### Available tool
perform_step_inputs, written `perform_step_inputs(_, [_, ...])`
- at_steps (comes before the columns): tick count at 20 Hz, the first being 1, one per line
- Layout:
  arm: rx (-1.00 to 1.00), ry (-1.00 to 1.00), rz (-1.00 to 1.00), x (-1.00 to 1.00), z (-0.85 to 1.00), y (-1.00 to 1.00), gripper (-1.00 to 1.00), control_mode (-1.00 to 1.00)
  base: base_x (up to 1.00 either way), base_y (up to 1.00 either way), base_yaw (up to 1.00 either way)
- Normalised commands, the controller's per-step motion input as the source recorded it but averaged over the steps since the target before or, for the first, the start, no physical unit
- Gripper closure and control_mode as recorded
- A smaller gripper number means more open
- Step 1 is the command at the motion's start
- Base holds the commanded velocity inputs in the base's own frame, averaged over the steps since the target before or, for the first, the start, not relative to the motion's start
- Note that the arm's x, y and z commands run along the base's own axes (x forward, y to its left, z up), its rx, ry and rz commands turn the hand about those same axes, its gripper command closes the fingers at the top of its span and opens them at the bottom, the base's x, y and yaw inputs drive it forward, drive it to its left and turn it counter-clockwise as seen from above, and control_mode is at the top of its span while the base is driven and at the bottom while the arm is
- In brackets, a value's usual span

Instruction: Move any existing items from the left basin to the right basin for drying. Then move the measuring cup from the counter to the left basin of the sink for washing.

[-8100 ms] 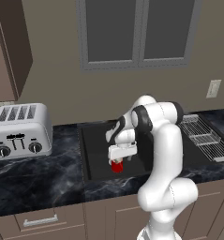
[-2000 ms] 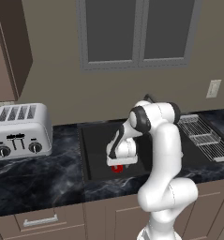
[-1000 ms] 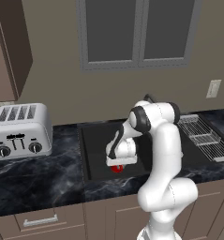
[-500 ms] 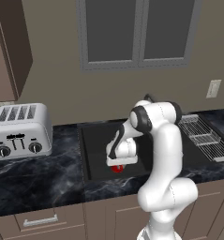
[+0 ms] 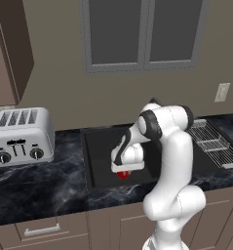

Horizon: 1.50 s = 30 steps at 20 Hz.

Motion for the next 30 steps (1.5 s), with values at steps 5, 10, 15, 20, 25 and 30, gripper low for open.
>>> perform_step_inputs(5, [0.0, -0.02, 0.0, -0.14, 0.27, 0.0, 1.0, -1.0, 0.0, 0.0, 0.0])
perform_step_inputs(10, [0.0, 0.0, 0.0, -0.1, 0.36, 0.0, 1.0, -1.0, 0.0, 0.0, 0.0])
perform_step_inputs(15, [0.0, 0.0, 0.0, -0.08, 0.38, 0.0, 1.0, -1.0, 0.0, 0.0, 0.0])
perform_step_inputs(20, [0.0, 0.0, 0.0, -0.08, 0.4, 0.0, 1.0, -1.0, 0.0, 0.0, 0.0])
perform_step_inputs(25, [0.0, 0.0, 0.0, -0.14, 0.44, 0.0, 1.0, -1.0, 0.0, 0.0, 0.0])
perform_step_inputs(30, [0.0, 0.0, 0.0, -0.22, 0.44, -0.03, 1.0, -1.0, 0.0, 0.0, 0.0])
